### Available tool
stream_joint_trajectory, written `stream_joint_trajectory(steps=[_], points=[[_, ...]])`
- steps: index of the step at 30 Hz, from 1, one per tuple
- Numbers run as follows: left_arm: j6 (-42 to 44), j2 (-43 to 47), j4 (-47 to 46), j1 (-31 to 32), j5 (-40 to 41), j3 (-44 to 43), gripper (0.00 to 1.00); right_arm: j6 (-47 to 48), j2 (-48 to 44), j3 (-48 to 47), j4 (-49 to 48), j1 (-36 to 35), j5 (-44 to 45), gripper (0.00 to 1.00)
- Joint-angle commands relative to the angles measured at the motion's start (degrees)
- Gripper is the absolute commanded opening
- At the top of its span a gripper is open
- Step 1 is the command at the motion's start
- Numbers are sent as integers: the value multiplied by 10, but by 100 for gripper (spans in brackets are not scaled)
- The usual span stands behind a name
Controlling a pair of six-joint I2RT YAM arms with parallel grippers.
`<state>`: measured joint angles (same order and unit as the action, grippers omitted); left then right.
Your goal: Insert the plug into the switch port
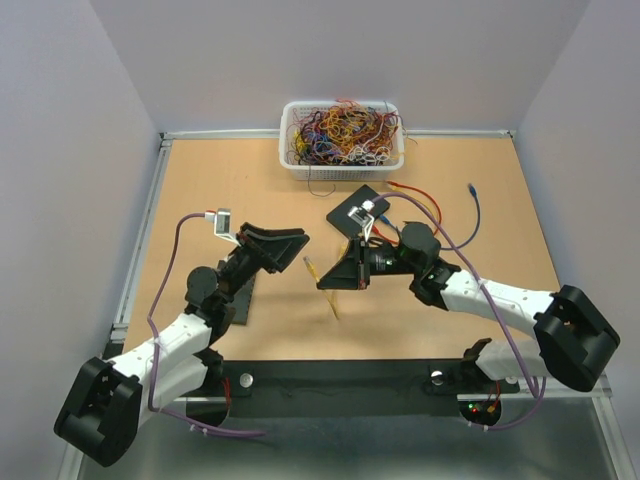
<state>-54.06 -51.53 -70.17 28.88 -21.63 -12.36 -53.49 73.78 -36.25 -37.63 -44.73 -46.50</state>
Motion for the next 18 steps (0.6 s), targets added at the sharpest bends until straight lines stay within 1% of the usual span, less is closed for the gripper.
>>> stream_joint_trajectory(steps=[1, 5, 11, 18], points=[[10, 13, -40, 3, -15, 7, 68, -34, -3, -11, -86, -4, -37, 0], [1, 12, -67, 3, -34, 7, 68, -46, 11, -14, -107, -4, -33, 0], [-8, 9, -89, 3, -60, 5, 68, -71, 36, -16, -164, -4, -31, 0], [-14, -7, -107, 5, -83, 8, 68, -79, 51, -26, -184, -4, -22, 0]])
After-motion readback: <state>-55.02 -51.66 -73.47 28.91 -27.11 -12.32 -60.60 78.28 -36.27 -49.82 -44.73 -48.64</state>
